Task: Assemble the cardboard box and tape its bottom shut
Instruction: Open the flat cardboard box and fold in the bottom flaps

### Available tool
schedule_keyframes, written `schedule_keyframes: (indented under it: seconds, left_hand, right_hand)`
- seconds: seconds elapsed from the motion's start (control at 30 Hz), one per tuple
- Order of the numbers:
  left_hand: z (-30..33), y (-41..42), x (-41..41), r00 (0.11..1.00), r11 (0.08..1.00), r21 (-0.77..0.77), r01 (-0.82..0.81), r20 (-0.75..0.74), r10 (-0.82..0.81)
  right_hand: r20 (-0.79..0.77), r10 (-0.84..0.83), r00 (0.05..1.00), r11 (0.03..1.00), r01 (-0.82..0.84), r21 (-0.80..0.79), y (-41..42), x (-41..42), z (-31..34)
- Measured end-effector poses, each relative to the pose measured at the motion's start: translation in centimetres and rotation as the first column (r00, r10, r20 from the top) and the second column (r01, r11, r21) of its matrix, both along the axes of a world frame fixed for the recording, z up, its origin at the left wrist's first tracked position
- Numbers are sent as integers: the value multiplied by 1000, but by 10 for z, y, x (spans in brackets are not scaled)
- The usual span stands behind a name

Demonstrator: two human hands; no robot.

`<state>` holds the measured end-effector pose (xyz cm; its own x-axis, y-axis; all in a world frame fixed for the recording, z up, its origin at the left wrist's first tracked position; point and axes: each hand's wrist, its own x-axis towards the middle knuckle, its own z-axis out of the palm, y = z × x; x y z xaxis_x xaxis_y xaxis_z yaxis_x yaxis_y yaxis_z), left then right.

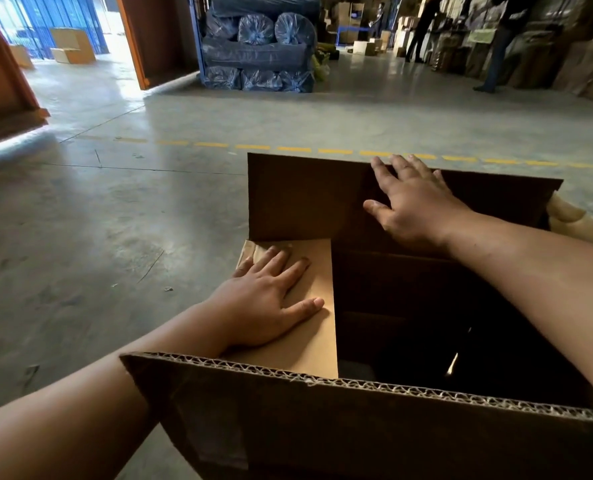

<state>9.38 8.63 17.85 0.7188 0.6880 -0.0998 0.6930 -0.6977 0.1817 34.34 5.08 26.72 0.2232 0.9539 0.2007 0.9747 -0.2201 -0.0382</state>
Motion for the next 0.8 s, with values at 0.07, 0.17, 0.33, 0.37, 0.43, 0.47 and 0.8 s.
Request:
schedule_keyframes:
  seconds: [0.07,0.17,0.33,0.37,0.43,0.47,0.8]
  left_hand:
    - [1,-2,1,1000,1000,12,5,-19,-5]
    - [0,-4,1,998,999,32,12,-57,-10]
    - [-2,-2,1,997,999,45,14,-73,-11]
    - [-2,-1,2,997,999,50,17,-75,-13]
    - [-3,0,2,997,999,49,19,-78,-15]
    - [-3,0,2,997,999,47,21,-80,-18]
    - [6,4,1,986,998,-34,54,-154,-58]
  right_hand:
    - [9,2,1000,1000,-2,0,1,2,0]
    - [12,5,1000,1000,-5,4,2,5,0]
    - [10,14,1000,1000,-14,6,3,4,-1]
    - [6,15,1000,1000,-15,3,3,4,-1]
    - [1,16,1000,1000,-16,-1,2,4,-1]
    - [2,16,1000,1000,-16,-3,2,4,-1]
    - [-11,58,998,994,-59,-92,-12,-2,13]
